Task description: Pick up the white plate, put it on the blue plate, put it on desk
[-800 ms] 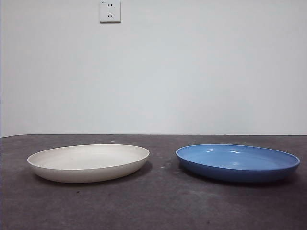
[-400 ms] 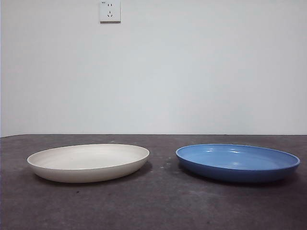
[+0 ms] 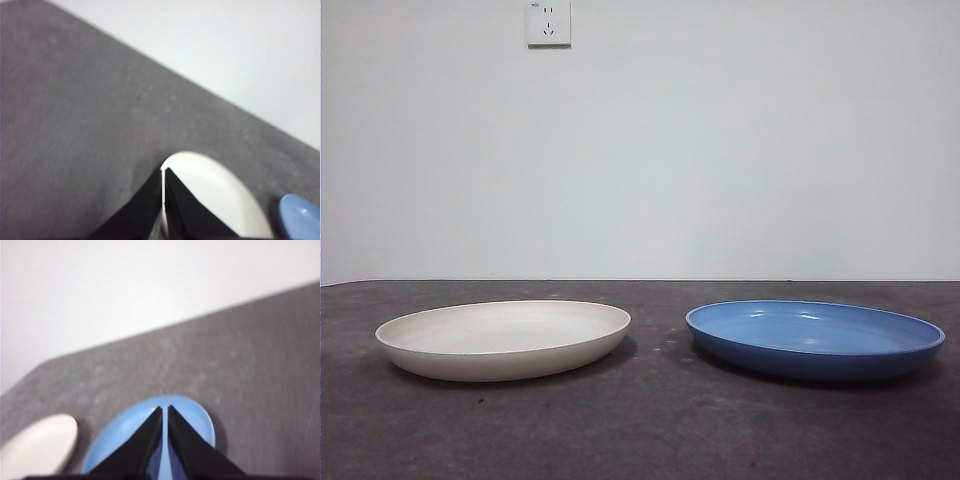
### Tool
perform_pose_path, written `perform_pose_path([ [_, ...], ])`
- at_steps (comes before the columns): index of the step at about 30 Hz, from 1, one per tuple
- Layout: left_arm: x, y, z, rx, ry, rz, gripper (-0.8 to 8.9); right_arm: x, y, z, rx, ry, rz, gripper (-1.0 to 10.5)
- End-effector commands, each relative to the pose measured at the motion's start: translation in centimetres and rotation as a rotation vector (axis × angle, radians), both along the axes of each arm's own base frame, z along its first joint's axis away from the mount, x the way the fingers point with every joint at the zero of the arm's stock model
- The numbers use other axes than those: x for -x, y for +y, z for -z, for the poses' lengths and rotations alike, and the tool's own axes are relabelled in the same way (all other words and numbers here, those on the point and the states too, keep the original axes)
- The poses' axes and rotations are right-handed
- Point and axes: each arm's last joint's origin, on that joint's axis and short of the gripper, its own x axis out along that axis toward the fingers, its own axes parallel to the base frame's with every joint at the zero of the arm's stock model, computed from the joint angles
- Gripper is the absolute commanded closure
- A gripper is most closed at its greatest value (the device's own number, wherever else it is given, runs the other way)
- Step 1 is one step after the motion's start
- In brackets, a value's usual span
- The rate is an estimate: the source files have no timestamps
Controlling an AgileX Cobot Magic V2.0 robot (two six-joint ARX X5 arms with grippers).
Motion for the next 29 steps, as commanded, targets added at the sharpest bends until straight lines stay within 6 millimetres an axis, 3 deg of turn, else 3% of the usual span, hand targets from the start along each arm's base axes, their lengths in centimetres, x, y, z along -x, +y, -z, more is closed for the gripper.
perform_pose_path([
  [1, 0.3, 0.0, -1.5, -0.012, -0.001, 0.0, 8.04, 0.6, 0.0, -1.8, 0.003, -0.034, 0.007, 9.3],
  [9, 0.2, -0.2, -5.9, -0.138, 0.066, 0.102, 8.04, 1.4, 0.0, -6.5, 0.095, 0.016, 0.018, 9.3],
  [18, -1.6, -0.6, -9.8, -0.28, 0.205, 0.327, 8.04, -0.4, 0.2, -10.9, 0.22, 0.264, -0.134, 9.3],
  [29, -3.1, -2.4, -12.8, -0.332, 0.342, 0.578, 8.04, -3.0, 0.8, -13.1, 0.314, 0.511, -0.325, 9.3],
])
